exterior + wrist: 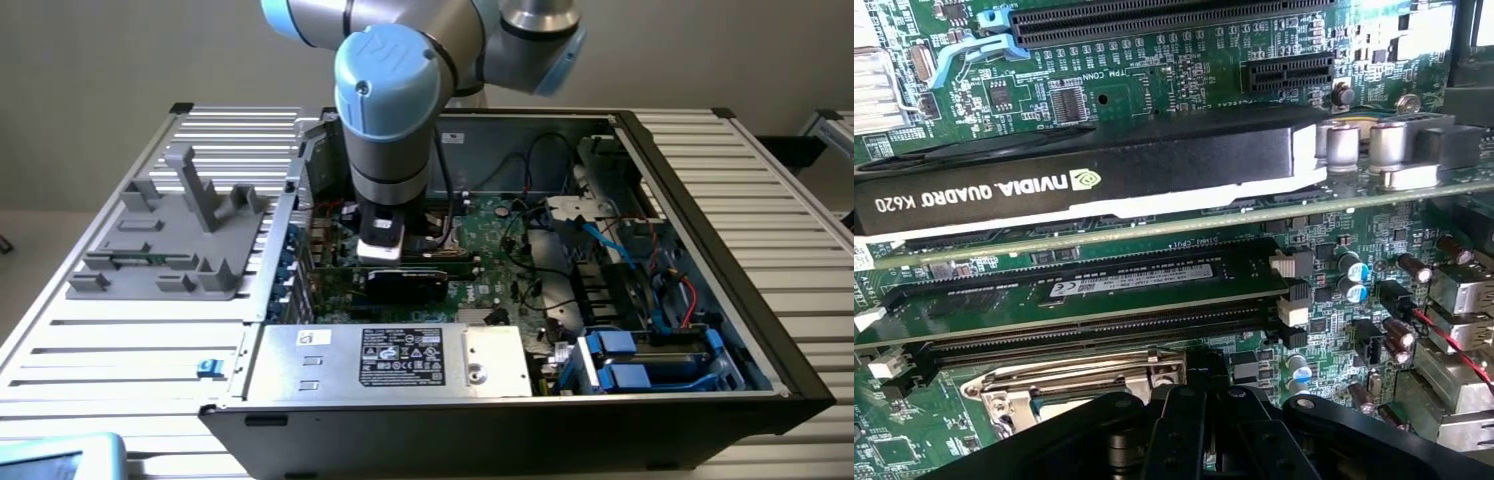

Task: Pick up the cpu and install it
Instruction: 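Install the second cpu locking lever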

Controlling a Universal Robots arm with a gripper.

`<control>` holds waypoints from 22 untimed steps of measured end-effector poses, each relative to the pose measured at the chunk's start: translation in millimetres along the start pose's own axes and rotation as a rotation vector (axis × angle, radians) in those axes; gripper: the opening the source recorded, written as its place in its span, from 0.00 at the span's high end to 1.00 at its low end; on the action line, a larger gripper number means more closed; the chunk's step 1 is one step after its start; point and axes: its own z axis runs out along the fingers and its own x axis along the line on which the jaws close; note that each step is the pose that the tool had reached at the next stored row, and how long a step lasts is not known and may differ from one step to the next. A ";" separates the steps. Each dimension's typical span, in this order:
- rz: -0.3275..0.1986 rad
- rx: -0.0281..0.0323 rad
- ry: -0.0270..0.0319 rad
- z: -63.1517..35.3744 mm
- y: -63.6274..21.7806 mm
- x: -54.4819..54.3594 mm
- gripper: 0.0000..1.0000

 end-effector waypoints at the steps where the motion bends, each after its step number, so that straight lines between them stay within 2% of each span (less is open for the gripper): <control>1: -0.001 0.0002 0.0014 0.0 0.0 -0.1 0.89; 6: -0.004 0.0003 0.0092 0.1 0.2 -1.2 0.89; 17: -0.004 -0.0016 0.0110 -0.7 1.2 -2.8 0.89; 22: -0.005 -0.0021 0.0114 -5.6 1.6 -2.7 0.89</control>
